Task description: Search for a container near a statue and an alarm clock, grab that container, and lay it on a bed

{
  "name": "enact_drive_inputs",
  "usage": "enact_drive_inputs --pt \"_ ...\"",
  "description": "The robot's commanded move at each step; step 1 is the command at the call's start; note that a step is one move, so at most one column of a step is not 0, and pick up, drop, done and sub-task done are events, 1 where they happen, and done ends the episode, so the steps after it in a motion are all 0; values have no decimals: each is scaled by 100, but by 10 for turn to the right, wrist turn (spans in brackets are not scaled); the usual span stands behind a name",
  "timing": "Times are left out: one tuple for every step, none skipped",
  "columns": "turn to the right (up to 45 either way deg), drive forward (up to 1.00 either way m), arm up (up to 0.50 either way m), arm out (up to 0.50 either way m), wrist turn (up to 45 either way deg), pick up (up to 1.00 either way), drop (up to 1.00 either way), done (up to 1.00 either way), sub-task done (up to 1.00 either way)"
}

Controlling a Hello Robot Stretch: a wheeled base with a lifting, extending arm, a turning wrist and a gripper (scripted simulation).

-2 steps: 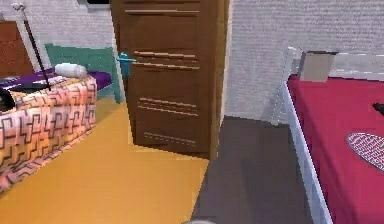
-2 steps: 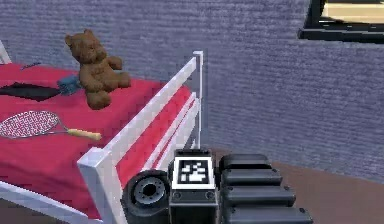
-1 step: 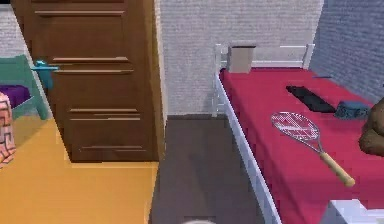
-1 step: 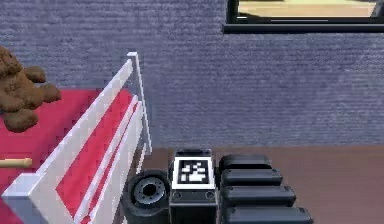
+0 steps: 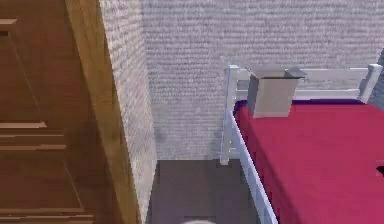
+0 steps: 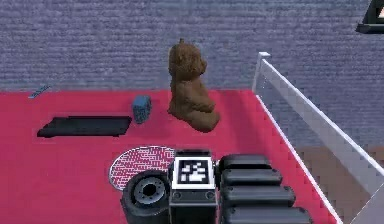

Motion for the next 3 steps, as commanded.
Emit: enact_drive_inputs --pt "0 45 0 0 0 0 0 0 0" --pt "450 0 0 0 0 0 0 0 0" --pt "360 0 0 0 0 0 0 0 0"
